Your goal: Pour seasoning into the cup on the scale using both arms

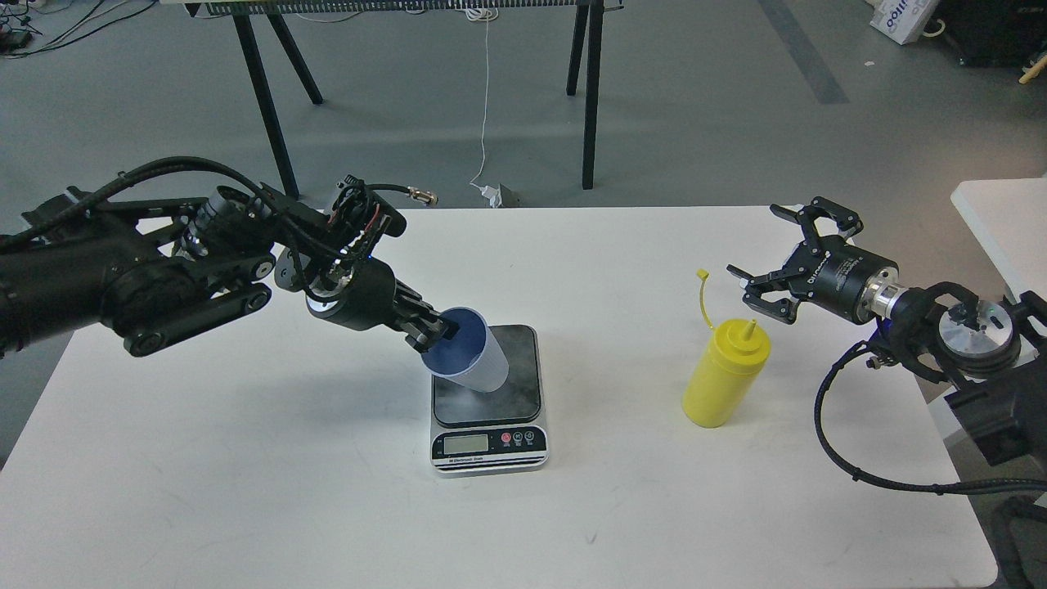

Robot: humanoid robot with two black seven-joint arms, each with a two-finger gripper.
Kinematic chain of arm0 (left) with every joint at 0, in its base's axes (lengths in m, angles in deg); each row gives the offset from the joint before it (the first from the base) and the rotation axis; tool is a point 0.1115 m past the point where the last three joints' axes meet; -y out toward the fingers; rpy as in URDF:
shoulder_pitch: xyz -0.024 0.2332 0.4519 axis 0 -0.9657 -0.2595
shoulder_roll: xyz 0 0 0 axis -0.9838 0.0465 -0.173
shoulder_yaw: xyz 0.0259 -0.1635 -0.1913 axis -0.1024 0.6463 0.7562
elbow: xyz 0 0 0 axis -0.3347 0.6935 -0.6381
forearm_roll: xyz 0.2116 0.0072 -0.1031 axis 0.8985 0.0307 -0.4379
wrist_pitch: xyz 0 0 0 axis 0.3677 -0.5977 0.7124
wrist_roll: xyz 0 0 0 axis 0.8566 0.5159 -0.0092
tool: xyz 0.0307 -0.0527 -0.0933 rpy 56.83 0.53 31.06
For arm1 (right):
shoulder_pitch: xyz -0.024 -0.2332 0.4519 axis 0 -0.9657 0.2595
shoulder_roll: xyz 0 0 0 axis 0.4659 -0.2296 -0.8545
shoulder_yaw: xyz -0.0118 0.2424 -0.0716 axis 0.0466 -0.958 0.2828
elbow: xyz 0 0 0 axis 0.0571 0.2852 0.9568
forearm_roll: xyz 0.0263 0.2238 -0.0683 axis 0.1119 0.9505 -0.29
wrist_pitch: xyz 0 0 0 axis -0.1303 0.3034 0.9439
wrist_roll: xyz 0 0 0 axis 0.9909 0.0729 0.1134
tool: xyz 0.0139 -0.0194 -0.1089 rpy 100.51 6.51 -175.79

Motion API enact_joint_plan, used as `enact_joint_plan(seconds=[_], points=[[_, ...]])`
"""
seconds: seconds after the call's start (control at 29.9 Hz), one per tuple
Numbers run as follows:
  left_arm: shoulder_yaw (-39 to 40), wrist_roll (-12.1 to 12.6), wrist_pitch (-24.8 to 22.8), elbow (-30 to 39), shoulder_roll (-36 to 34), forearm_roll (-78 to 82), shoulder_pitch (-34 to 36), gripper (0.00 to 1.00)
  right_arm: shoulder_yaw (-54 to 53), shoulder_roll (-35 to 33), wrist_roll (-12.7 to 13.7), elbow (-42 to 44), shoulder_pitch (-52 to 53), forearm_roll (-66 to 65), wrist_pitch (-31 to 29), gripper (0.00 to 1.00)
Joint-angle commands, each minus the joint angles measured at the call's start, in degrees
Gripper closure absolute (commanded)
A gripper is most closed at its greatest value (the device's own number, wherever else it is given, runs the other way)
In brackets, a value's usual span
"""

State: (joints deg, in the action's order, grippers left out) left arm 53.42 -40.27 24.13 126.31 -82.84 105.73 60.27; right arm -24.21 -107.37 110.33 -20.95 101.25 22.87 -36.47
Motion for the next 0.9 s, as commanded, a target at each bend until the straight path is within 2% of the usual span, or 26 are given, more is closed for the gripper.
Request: enact_joint_plan(seconds=[0.0, 0.17, 0.53, 0.63, 0.67, 0.73, 0.87], points=[[0.0, 0.0, 0.0, -0.2, 0.0, 0.0, 0.0, 0.96, 0.0, 0.0, 0.0, 0.0, 0.0, 0.0, 0.0, 0.04], [0.0, 0.0, 0.0, -0.2, 0.1, 0.0, -0.4, 0.92, 0.0, 0.0, 0.0, 0.0, 0.0, 0.0, 0.0, 0.04], [0.5, 0.0, 0.0, -0.2, 0.3, -0.7, -2.0, 0.73, -0.1, -0.2, 0.0, 1.0, -0.1, 0.0, 0.0, 0.04], [0.8, 0.0, 0.0, -0.2, 0.2, -1.0, -1.6, 0.54, -0.1, -0.3, 0.0, 1.0, -0.2, 0.0, 0.0, 0.04], [0.9, 0.0, 0.0, -0.3, 0.2, -1.1, -1.5, 0.44, -0.1, -0.2, 0.0, 1.0, -0.3, 0.0, 0.0, 0.04], [1.4, 0.0, 0.0, -0.3, 0.1, -2.4, -1.2, 0.17, -0.1, -0.3, 0.0, 0.9, -0.3, 0.0, 0.0, 0.04], [2.2, 0.0, 0.0, -2.0, 0.0, -5.8, -0.5, 0.11, 0.0, -0.2, 0.0, 0.8, -0.3, 0.0, 0.0, 0.04]])
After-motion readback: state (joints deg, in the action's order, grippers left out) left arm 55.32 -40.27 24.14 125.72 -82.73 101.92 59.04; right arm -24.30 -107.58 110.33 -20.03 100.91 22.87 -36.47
